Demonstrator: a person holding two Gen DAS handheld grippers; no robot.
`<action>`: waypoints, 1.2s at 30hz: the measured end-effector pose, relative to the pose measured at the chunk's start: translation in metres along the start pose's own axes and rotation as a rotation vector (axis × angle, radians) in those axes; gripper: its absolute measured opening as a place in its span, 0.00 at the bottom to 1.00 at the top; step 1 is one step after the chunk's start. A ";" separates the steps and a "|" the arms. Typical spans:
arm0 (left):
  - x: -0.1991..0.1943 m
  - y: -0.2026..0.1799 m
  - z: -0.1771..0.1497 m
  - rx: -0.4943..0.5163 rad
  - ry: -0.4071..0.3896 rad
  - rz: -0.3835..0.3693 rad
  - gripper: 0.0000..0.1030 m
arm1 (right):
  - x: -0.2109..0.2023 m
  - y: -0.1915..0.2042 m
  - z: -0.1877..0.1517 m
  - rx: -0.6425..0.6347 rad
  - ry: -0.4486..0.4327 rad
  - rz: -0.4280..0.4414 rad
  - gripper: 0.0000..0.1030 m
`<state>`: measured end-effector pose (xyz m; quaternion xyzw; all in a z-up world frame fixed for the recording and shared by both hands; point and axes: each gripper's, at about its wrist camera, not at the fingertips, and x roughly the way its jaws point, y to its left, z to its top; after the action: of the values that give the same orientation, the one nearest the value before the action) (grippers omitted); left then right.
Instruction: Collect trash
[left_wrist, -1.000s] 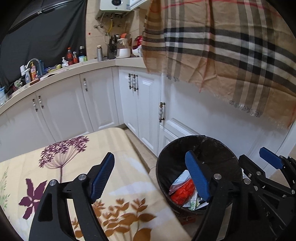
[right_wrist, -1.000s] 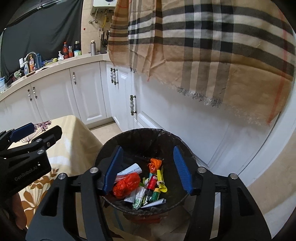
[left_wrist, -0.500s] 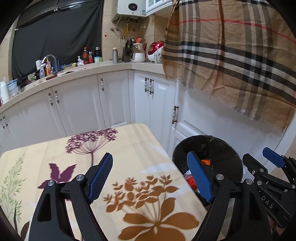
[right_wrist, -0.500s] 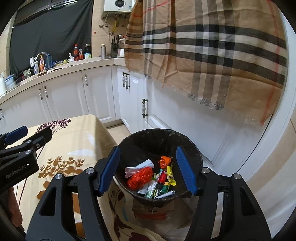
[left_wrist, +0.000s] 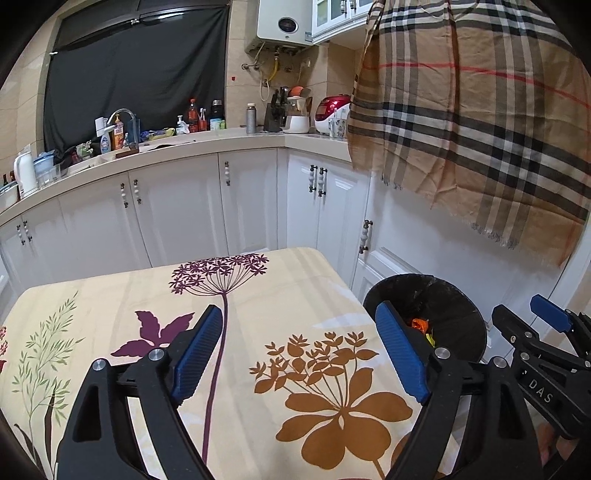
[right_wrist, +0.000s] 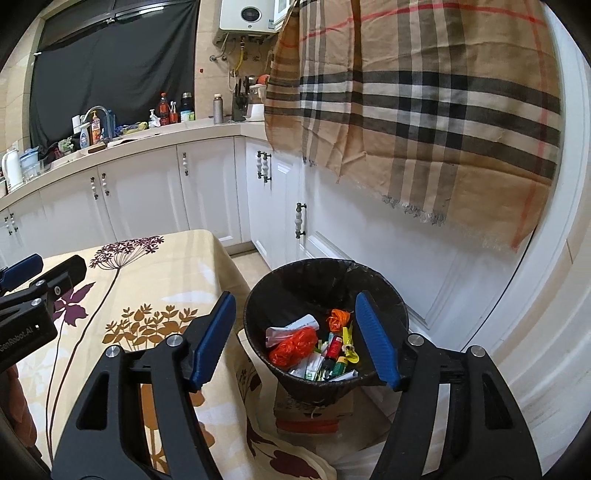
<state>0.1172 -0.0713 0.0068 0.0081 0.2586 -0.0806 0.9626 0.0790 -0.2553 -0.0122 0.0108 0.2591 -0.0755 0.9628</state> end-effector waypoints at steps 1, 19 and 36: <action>-0.001 0.000 0.000 0.000 -0.002 0.001 0.80 | -0.001 0.001 0.000 -0.001 -0.003 0.001 0.64; -0.012 0.009 0.001 -0.016 -0.022 0.006 0.80 | -0.010 0.009 0.003 -0.014 -0.023 0.013 0.64; -0.013 0.010 0.001 -0.016 -0.021 0.005 0.81 | -0.011 0.010 0.003 -0.014 -0.024 0.013 0.64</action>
<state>0.1083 -0.0596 0.0137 0.0001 0.2490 -0.0759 0.9655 0.0732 -0.2440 -0.0042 0.0048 0.2479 -0.0678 0.9664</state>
